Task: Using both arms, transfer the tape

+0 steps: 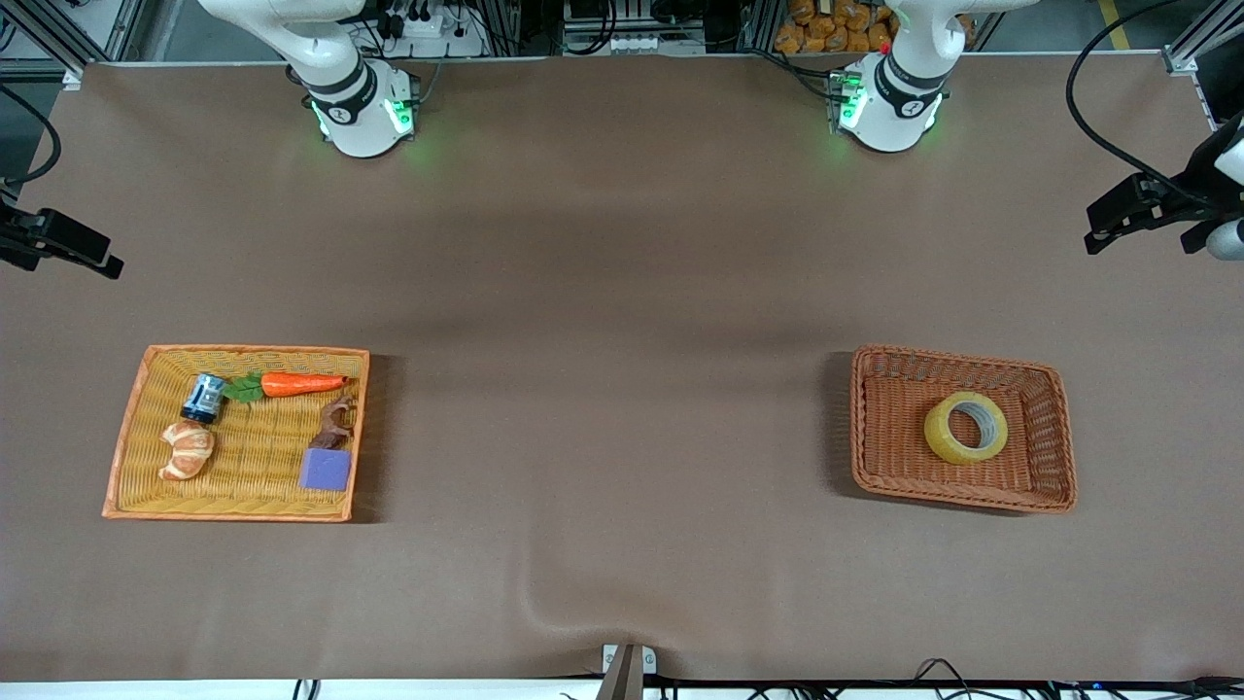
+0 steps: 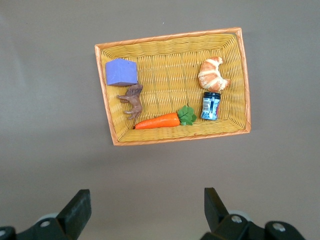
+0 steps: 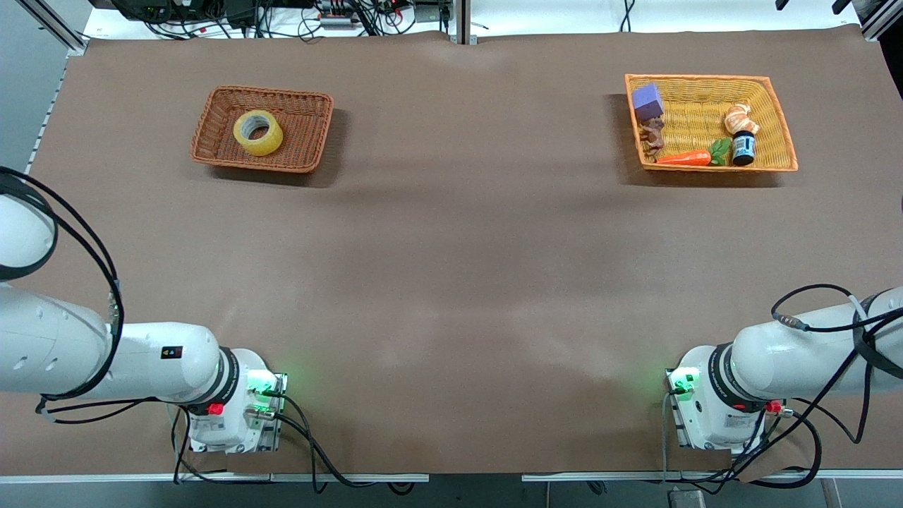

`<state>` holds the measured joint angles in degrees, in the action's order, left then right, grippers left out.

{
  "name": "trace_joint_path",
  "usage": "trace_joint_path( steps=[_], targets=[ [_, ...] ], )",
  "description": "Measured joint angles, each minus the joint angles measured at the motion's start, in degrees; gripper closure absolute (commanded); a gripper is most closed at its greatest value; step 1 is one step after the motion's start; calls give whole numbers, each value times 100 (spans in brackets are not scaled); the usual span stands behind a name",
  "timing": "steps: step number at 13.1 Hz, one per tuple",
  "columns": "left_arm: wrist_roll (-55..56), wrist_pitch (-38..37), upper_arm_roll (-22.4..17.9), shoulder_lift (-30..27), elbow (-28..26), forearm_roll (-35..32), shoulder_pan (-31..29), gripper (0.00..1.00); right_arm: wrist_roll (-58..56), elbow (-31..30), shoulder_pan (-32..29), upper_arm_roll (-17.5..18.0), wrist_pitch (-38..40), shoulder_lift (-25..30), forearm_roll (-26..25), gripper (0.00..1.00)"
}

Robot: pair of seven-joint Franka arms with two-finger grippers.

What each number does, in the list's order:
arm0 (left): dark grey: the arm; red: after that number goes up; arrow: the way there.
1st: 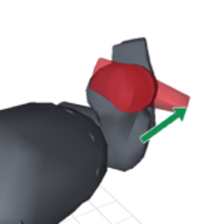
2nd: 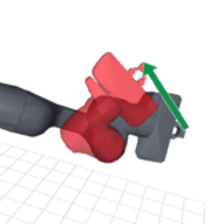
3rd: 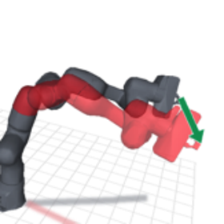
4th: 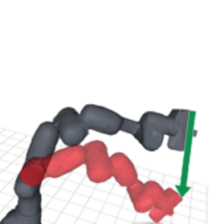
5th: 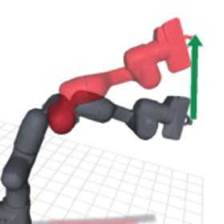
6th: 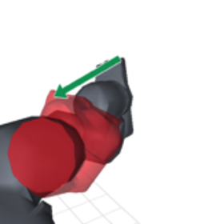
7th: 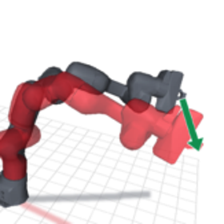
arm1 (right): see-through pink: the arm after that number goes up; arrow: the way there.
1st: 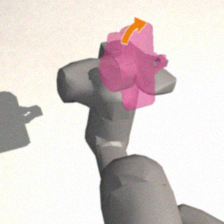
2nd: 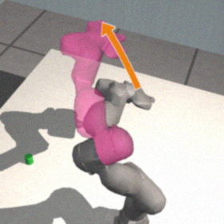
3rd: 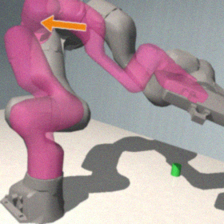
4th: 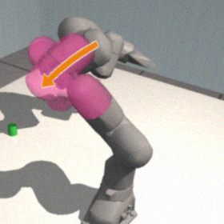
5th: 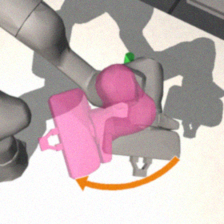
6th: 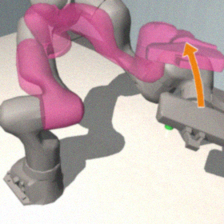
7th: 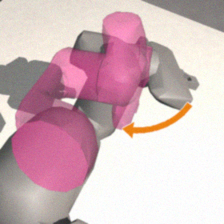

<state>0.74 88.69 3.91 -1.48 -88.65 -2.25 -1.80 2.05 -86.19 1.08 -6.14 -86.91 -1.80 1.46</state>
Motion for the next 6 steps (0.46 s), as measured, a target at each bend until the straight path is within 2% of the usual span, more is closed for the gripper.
trace_joint_path(
  steps=[6],
  targets=[
    [-14, -29, 104, 9, 2, 6, 36, 0, -1, 0, 47, 12, 3, 0, -27, 0]
  ],
)
